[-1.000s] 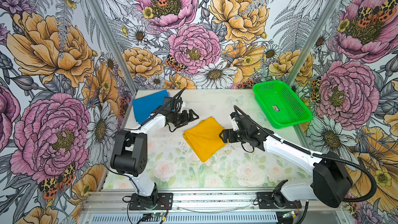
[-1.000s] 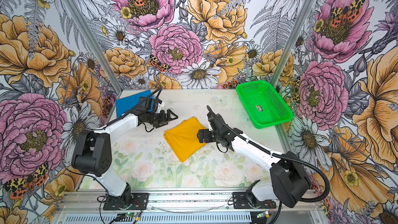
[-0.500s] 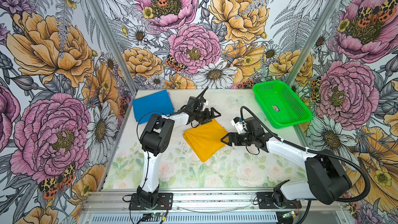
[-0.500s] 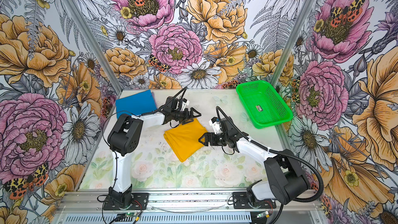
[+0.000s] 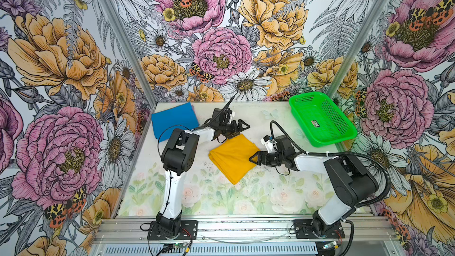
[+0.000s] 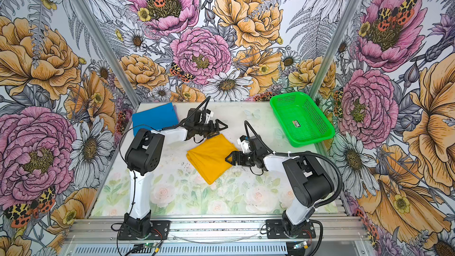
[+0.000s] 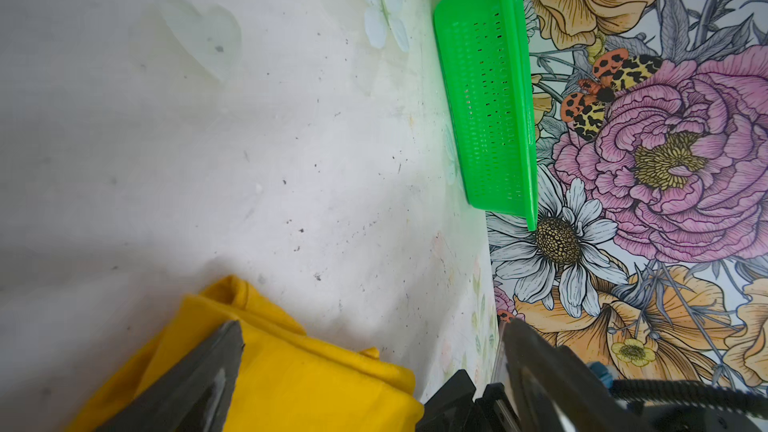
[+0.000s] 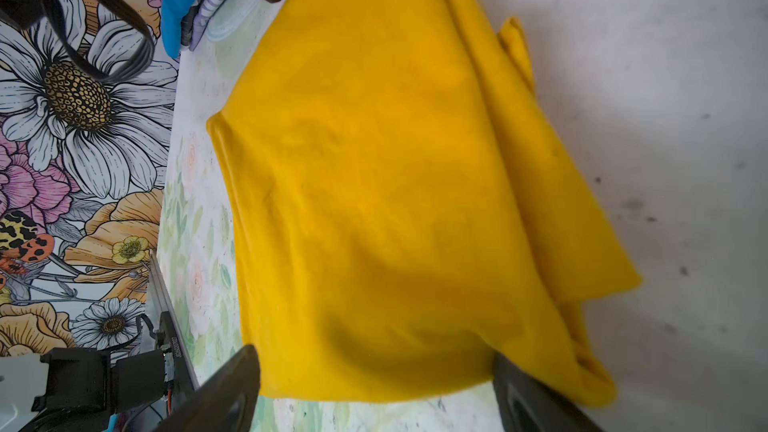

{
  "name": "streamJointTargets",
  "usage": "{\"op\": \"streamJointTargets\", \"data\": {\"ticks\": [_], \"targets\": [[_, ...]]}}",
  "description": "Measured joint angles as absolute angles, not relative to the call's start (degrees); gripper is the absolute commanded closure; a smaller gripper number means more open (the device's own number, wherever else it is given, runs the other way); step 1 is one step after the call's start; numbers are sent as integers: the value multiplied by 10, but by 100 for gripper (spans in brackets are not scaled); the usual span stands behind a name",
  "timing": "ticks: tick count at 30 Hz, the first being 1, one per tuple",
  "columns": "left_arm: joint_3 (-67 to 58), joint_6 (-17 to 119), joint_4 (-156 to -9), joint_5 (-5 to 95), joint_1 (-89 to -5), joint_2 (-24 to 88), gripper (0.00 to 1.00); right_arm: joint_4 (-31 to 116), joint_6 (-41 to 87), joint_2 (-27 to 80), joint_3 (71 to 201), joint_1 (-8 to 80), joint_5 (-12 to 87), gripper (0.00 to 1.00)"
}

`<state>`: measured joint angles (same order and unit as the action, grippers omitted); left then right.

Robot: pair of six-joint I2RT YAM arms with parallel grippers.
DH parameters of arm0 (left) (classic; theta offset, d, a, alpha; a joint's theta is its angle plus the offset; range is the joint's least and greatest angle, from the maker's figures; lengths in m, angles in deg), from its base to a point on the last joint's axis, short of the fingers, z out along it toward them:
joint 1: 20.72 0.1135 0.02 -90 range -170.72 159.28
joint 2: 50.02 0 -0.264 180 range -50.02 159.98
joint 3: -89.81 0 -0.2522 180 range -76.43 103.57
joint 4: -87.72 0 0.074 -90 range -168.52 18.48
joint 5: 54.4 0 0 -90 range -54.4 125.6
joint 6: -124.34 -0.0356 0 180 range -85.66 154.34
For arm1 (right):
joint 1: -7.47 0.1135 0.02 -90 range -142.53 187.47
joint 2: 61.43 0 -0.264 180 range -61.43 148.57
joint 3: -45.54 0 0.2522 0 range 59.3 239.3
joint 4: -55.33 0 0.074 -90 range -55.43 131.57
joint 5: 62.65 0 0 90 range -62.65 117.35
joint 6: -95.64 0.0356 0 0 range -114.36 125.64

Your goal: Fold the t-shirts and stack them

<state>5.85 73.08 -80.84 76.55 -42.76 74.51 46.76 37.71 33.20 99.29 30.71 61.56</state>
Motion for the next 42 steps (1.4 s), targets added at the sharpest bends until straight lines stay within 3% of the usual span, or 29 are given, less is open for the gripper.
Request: {"op": "streamJointTargets", "data": {"ticks": [5,11,17,23,30,42], "targets": [[44,705,-782,756,-415,732,1,379,355,292,1006,306,570,8],[-36,654,-702,721,-392,598,1,256,299,264,1113,306,520,4],[-143,630,-651,674,-377,420,1,183,244,374,1260,306,500,1],[-296,651,-602,617,-397,330,1,122,207,501,1353,306,501,1],[-412,743,-568,537,-432,200,1,79,183,523,1381,319,446,1],[-423,853,-573,462,-482,186,1,23,149,533,1422,333,234,1]]}}
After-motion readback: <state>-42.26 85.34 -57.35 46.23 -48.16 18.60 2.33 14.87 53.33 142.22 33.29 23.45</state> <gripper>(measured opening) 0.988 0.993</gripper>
